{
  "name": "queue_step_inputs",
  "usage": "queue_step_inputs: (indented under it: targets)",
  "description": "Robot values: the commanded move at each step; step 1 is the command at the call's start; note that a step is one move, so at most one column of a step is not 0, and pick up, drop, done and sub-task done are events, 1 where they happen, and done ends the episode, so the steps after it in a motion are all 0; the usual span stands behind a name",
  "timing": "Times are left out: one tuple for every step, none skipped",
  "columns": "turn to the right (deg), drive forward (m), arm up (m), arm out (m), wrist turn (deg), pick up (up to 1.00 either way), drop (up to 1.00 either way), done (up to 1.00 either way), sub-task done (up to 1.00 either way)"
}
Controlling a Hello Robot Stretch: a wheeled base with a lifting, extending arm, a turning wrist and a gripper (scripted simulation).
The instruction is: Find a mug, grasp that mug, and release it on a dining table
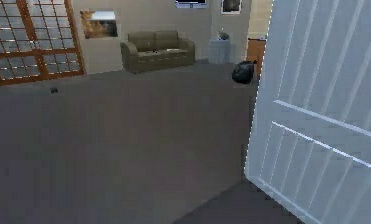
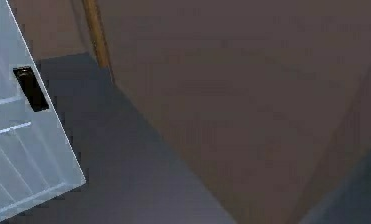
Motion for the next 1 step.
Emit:
queue_step_inputs:
  targets:
    - [3.0, 0.00, 0.00, 0.00, 0.0, 0.00, 0.00, 0.00, 0.00]
